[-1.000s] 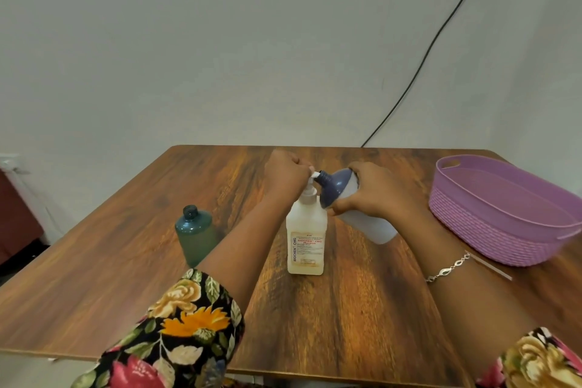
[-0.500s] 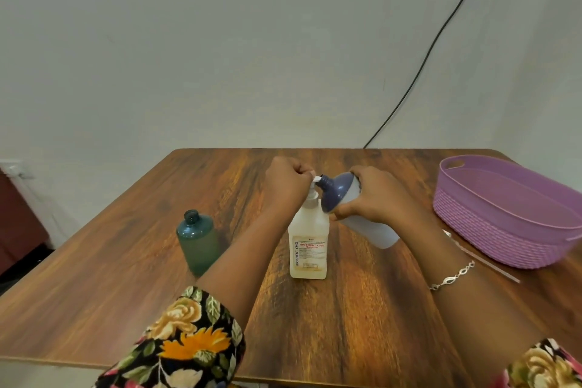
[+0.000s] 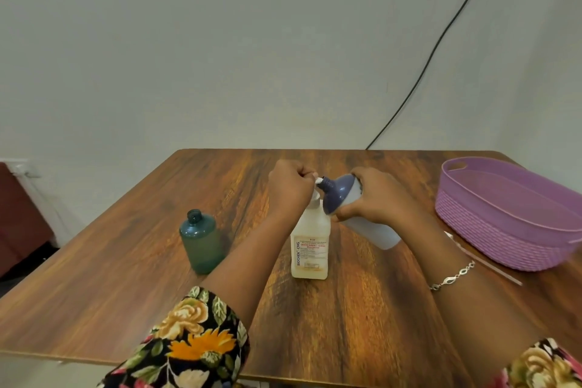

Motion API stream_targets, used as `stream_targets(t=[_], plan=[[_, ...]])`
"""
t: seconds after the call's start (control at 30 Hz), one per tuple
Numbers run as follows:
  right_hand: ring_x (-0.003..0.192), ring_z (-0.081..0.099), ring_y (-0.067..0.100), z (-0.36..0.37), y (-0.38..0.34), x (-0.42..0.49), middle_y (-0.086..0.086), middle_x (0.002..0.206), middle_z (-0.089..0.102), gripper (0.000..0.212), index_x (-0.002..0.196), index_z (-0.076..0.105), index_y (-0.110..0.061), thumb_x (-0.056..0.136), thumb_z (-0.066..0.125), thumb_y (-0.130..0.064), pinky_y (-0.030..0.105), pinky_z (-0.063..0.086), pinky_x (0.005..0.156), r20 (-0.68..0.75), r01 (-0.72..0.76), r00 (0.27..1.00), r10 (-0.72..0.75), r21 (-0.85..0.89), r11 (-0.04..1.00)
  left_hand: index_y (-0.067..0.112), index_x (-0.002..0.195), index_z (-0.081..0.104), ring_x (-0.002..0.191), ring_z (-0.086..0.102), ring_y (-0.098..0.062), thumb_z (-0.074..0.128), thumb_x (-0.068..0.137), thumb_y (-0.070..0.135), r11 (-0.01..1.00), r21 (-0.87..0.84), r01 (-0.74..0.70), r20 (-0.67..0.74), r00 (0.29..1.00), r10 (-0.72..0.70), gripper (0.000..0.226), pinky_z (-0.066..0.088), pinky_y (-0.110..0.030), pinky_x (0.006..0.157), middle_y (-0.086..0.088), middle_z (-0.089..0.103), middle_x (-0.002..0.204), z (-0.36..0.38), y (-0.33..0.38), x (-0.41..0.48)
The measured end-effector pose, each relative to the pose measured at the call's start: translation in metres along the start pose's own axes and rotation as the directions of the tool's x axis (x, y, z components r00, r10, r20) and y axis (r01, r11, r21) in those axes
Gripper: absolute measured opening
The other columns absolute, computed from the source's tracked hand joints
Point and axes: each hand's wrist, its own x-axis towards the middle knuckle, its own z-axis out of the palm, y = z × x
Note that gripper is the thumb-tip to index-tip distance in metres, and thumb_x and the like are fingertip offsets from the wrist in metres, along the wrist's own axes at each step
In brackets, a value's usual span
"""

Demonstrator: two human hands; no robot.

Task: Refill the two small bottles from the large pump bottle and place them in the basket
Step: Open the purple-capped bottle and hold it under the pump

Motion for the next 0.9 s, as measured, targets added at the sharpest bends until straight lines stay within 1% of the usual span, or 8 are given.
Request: stream_targets(t=[0.13, 0.33, 0.4, 0.5, 0.6, 0.73, 0.8, 0.9], plan=[[0.09, 0.049, 0.015, 0.001, -0.002, -0.001, -0.003, 0.1, 0.052, 0.061, 0.11, 0.051, -0.022, 0.059, 0.08, -0.039, 0.026, 0.039, 0.069, 0.01, -0.01, 1.0, 0.01, 0.006, 1.0, -0.002, 0.085, 0.07, 0.068, 0.056, -0.009, 0.06, 0.088, 0.005, 1.0, 0.011, -0.003, 0.026, 1.0, 0.002, 0.013, 0.04, -0.015, 0.055, -0.002, 0.063, 0.078, -0.003, -0.002, 0.001], [0.083, 0.048, 0.013, -0.012, -0.005, 0.001, -0.004, 0.095, 0.051, 0.059, 0.106, 0.051, -0.021, 0.058, 0.08, -0.041, 0.019, 0.028, 0.053, -0.014, 0.003, 1.0, -0.003, 0.005, 1.0, 0.006, 0.072, 0.067, 0.054, 0.05, -0.007, 0.061, 0.086, 0.005, 0.996, 0.039, 0.08, 0.086, 0.993, -0.083, 0.016, 0.035, -0.018, 0.045, 0.0, 0.064, 0.075, -0.007, 0.008, 0.02], [0.084, 0.048, 0.013, -0.01, -0.003, 0.001, -0.005, 0.095, 0.051, 0.059, 0.105, 0.051, -0.023, 0.058, 0.079, -0.041, 0.021, 0.031, 0.057, -0.013, 0.001, 1.0, -0.001, -0.014, 1.0, 0.003, 0.075, 0.069, 0.058, 0.054, -0.01, 0.061, 0.086, 0.003, 0.995, 0.032, 0.093, 0.09, 0.991, -0.096, 0.014, 0.04, -0.02, 0.048, -0.001, 0.065, 0.075, -0.006, 0.005, 0.018], [0.089, 0.05, 0.015, 0.0, 0.0, 0.001, -0.003, 0.1, 0.054, 0.06, 0.107, 0.051, -0.023, 0.058, 0.079, -0.039, 0.027, 0.041, 0.07, 0.005, -0.016, 1.0, 0.016, -0.002, 1.0, 0.003, 0.076, 0.07, 0.071, 0.06, -0.015, 0.061, 0.085, 0.003, 0.996, 0.043, 0.072, 0.082, 0.994, -0.075, 0.013, 0.05, -0.028, 0.063, -0.005, 0.067, 0.079, -0.002, 0.0, 0.011], [0.091, 0.051, 0.016, 0.003, 0.0, -0.001, 0.0, 0.104, 0.056, 0.06, 0.109, 0.052, -0.021, 0.059, 0.079, -0.039, 0.029, 0.044, 0.074, 0.001, -0.017, 1.0, 0.017, 0.006, 1.0, 0.001, 0.08, 0.071, 0.072, 0.06, -0.014, 0.061, 0.086, 0.005, 0.997, 0.065, 0.042, 0.042, 0.998, -0.045, 0.012, 0.051, -0.029, 0.068, -0.006, 0.066, 0.078, -0.001, 0.0, 0.008], [0.089, 0.05, 0.015, -0.005, -0.002, -0.001, -0.002, 0.102, 0.053, 0.063, 0.112, 0.051, -0.02, 0.06, 0.079, -0.041, 0.021, 0.037, 0.065, -0.002, -0.014, 1.0, 0.014, 0.022, 1.0, 0.0, 0.082, 0.071, 0.064, 0.057, -0.012, 0.062, 0.087, 0.009, 0.998, 0.067, -0.007, 0.012, 1.0, 0.006, 0.013, 0.052, -0.03, 0.064, -0.008, 0.065, 0.077, -0.002, 0.006, 0.01], [0.087, 0.049, 0.014, -0.01, -0.002, -0.001, -0.004, 0.098, 0.051, 0.061, 0.111, 0.052, -0.02, 0.06, 0.079, -0.04, 0.02, 0.035, 0.061, -0.016, -0.006, 1.0, 0.006, 0.01, 1.0, 0.003, 0.085, 0.072, 0.06, 0.054, -0.01, 0.063, 0.087, 0.011, 0.989, 0.145, -0.023, 0.051, 0.999, 0.016, 0.012, 0.048, -0.025, 0.056, -0.005, 0.063, 0.076, -0.003, 0.012, 0.016], [0.087, 0.048, 0.014, -0.008, -0.001, 0.0, -0.004, 0.097, 0.049, 0.058, 0.108, 0.051, -0.022, 0.06, 0.079, -0.039, 0.024, 0.036, 0.066, -0.021, -0.013, 1.0, 0.013, -0.008, 1.0, 0.007, 0.081, 0.071, 0.054, 0.049, -0.007, 0.065, 0.086, 0.016, 0.959, 0.277, -0.057, 0.124, 0.992, 0.023, 0.012, 0.038, -0.018, 0.048, -0.004, 0.063, 0.075, -0.003, 0.015, 0.023]])
